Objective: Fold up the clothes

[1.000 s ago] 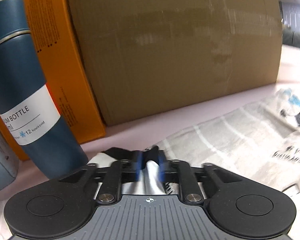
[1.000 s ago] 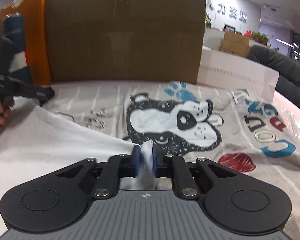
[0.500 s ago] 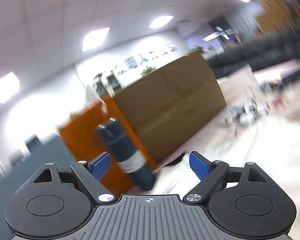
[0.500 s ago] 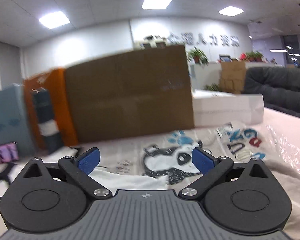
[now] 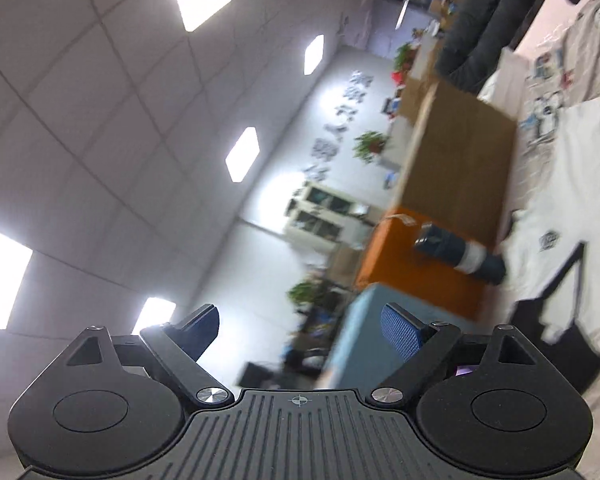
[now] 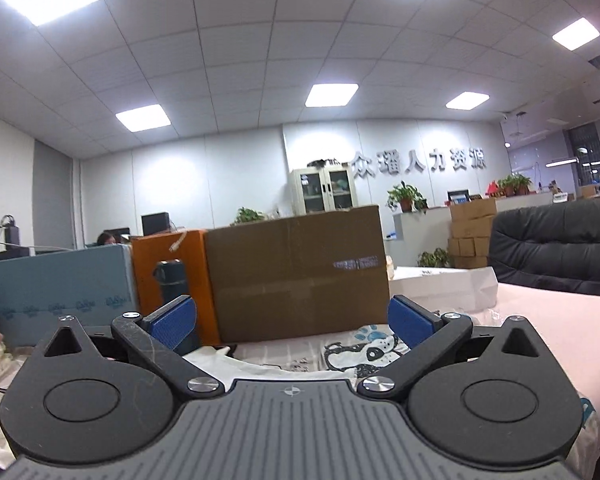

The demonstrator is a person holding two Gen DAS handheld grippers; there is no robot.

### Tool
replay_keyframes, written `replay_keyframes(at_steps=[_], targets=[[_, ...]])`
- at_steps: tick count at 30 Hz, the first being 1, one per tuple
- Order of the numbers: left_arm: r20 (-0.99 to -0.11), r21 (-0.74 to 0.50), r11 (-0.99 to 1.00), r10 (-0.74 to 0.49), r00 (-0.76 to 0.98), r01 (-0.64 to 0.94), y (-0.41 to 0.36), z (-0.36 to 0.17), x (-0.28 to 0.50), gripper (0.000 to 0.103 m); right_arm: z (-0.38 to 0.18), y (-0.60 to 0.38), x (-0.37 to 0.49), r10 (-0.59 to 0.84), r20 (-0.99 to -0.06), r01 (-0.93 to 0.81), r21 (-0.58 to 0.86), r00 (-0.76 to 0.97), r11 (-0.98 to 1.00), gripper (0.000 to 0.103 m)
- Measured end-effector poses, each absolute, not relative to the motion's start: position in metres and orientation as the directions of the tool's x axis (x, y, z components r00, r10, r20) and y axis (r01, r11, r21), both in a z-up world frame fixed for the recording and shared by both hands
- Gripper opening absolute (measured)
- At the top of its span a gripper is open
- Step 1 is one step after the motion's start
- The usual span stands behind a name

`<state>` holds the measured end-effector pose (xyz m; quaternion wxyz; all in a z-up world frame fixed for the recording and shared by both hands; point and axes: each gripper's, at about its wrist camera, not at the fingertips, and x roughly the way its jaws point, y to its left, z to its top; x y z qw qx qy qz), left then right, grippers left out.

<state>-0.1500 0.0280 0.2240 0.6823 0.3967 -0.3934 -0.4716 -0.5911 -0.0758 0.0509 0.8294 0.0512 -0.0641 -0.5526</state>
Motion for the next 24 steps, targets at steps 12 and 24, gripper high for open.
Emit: replay_keyframes(at_steps=[12, 24], targets=[[-0.115, 0.805, -0.192, -0.979, -0.170, 0.561, 0.033, 0.118, -0.166, 0.102, 0.052, -0.005, -0.564, -0.849, 0.007, 0.831, -0.211, 0.529, 0.516, 0.103], [-0.481, 0.685, -0.514, -0.851, -0.209, 0.517, 0.013, -0.027, -0.179, 0.102, -0.023, -0.017, -0.495, -0.710, -0.330, 0.645, -0.297, 0.623, 0.704, 0.103]])
